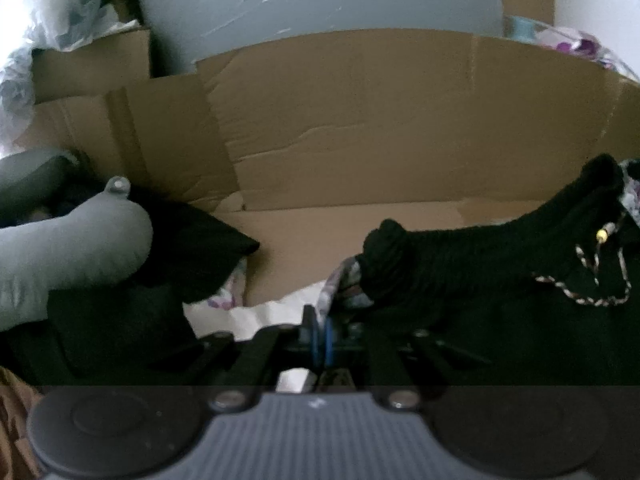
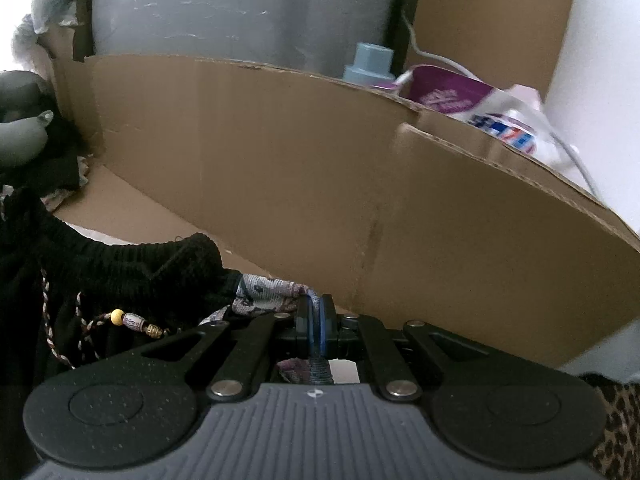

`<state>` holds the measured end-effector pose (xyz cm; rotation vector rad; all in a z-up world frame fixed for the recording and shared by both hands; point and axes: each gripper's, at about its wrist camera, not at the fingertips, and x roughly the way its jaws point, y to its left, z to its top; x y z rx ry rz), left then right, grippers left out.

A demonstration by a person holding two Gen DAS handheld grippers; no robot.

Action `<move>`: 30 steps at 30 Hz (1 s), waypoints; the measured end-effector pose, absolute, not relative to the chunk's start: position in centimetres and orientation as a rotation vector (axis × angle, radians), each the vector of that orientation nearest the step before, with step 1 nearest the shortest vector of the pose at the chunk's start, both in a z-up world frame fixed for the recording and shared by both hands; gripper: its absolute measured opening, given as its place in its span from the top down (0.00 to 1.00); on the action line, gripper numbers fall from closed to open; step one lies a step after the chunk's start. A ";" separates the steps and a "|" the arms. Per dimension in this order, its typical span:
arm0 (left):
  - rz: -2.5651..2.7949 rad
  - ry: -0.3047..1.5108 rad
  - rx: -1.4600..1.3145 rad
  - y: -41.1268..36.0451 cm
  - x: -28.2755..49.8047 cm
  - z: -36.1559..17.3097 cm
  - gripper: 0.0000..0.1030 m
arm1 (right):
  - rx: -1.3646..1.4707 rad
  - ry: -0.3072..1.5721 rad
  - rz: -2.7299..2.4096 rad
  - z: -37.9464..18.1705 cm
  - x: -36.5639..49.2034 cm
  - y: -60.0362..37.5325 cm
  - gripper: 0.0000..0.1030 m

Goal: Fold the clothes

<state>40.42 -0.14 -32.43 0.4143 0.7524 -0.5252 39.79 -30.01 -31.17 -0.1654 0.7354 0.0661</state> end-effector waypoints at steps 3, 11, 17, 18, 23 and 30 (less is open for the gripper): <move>-0.512 0.756 0.430 -0.5 41.6 -32.8 0.96 | -0.193 0.738 0.062 -31.7 41.2 -29.2 0.99; -0.498 0.784 0.440 -1.5 43.4 -34.5 0.96 | -0.235 0.760 0.028 -33.6 43.7 -28.5 0.99; -0.469 0.789 0.439 -2.1 44.0 -35.2 0.96 | -0.267 0.764 0.019 -34.6 44.4 -28.1 0.99; -0.469 0.789 0.445 -2.2 44.1 -35.3 0.96 | -0.272 0.764 0.017 -34.7 44.4 -28.0 0.99; -0.492 0.884 0.449 -2.7 45.0 -36.9 0.90 | -0.281 0.803 0.011 -35.9 45.1 -27.8 0.97; -0.485 0.846 0.441 -1.6 43.3 -34.6 0.70 | -0.236 0.776 0.033 -34.6 42.2 -28.8 0.79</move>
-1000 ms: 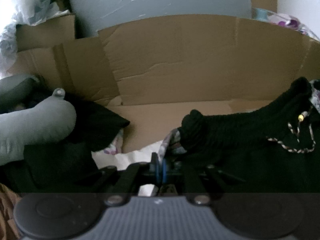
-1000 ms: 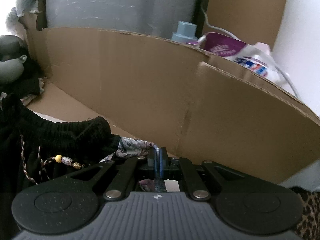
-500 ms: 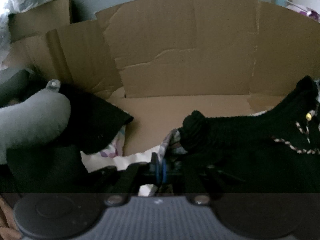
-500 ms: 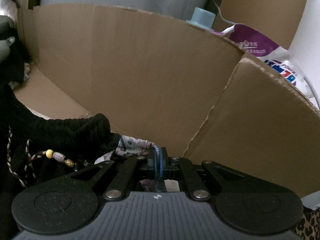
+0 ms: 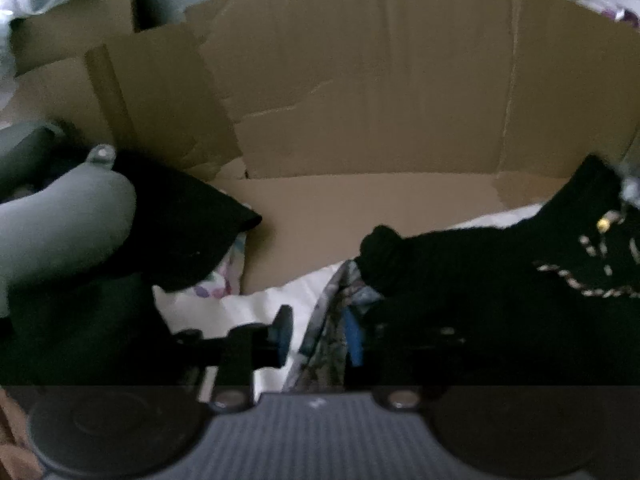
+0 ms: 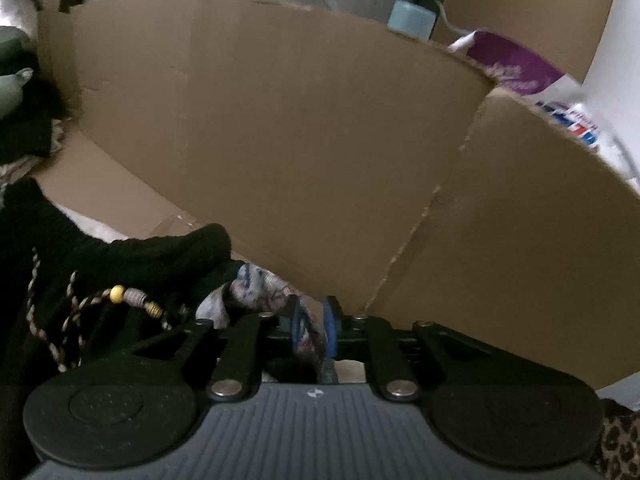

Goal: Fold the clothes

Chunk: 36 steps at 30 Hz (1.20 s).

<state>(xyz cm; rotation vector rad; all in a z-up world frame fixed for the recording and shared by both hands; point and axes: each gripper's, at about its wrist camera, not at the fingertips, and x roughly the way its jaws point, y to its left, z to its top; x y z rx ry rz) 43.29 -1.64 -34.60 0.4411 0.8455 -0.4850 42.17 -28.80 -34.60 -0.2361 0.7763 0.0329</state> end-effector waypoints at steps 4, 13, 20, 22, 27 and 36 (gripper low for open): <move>-0.509 0.833 0.399 -1.2 41.9 -32.8 0.68 | -0.162 0.771 0.047 -33.3 40.8 -30.1 0.75; -0.574 0.817 0.332 -2.3 37.7 -31.8 0.64 | -0.029 0.731 0.009 -31.7 36.8 -33.2 0.73; -0.651 0.785 0.377 -4.7 33.3 -30.0 0.64 | 0.033 0.713 -0.006 -28.9 29.9 -37.1 0.73; -0.690 0.783 0.415 -5.6 31.9 -28.9 0.64 | 0.050 0.721 -0.021 -28.1 27.6 -38.4 0.73; -0.776 0.792 0.503 -7.8 27.6 -25.8 0.57 | 0.103 0.726 -0.063 -26.2 21.0 -42.6 0.69; -0.897 0.811 0.550 -11.8 21.8 -22.4 0.50 | 0.280 0.713 -0.241 -27.8 12.2 -49.0 0.68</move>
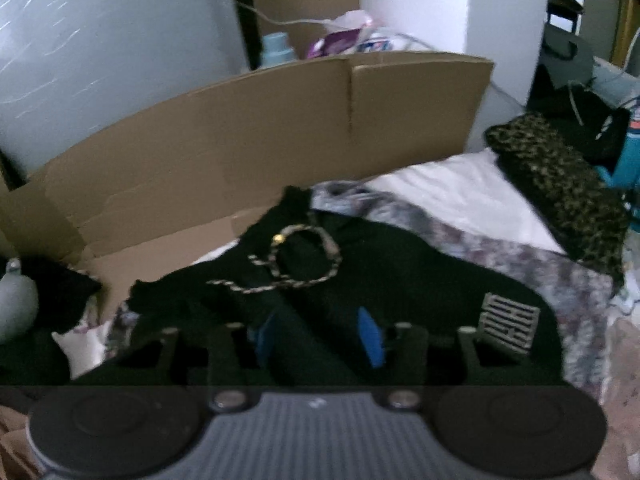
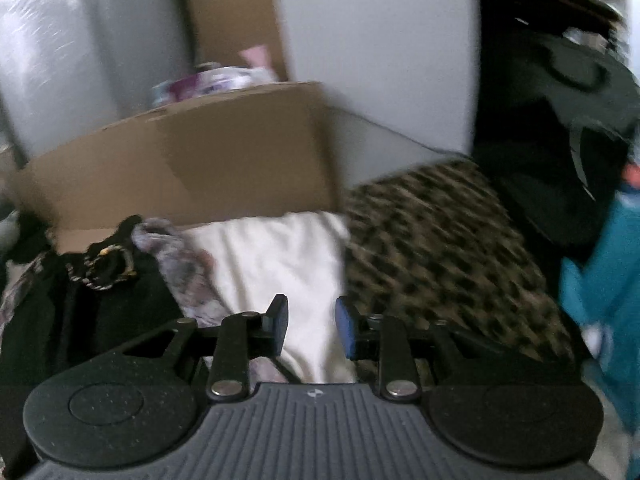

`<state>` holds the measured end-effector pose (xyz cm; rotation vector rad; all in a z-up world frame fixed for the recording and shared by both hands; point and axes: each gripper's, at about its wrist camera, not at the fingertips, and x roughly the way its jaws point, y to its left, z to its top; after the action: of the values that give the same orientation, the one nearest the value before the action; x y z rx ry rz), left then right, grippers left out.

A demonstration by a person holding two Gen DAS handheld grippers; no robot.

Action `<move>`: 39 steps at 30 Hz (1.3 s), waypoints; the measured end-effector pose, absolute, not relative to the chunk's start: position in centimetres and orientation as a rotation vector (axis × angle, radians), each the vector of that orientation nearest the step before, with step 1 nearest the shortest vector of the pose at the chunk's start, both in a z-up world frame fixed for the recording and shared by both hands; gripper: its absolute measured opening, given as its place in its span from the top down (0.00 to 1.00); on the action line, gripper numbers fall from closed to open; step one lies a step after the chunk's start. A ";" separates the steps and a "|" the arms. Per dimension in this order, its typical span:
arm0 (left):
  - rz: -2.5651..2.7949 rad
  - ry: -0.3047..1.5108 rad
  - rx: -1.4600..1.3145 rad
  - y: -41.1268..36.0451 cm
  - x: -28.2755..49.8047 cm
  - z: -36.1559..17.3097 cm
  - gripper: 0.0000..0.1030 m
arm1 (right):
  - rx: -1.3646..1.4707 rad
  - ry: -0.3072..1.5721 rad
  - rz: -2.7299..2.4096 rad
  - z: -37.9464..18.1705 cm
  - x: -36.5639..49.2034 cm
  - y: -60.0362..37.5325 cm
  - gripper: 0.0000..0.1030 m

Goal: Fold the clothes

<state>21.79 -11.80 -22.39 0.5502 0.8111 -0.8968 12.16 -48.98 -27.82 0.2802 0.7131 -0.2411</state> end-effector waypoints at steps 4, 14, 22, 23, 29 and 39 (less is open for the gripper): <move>-0.886 0.836 0.512 -12.8 20.3 -21.9 0.48 | 0.298 0.731 -0.253 -28.9 10.0 -50.3 0.68; -0.865 0.929 0.525 -13.1 17.6 -24.1 0.47 | 0.383 0.770 -0.224 -32.3 6.9 -51.0 0.68; -0.840 1.029 0.530 -12.3 15.3 -27.2 0.47 | 0.434 0.854 -0.168 -35.3 6.4 -51.4 0.68; -0.831 1.042 0.510 -12.1 15.0 -27.6 0.47 | 0.438 0.859 -0.168 -35.6 6.4 -51.5 0.68; -0.786 1.087 0.464 -11.2 11.9 -30.2 0.47 | 0.489 0.862 -0.180 -37.2 6.5 -52.1 0.67; -0.602 1.231 0.227 -8.0 7.9 -32.2 0.48 | 0.529 0.880 -0.150 -39.1 7.3 -52.6 0.61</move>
<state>7.89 -8.03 -32.18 0.2271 1.2306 -0.6019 7.30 -52.56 -39.07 0.5291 0.8805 -0.1495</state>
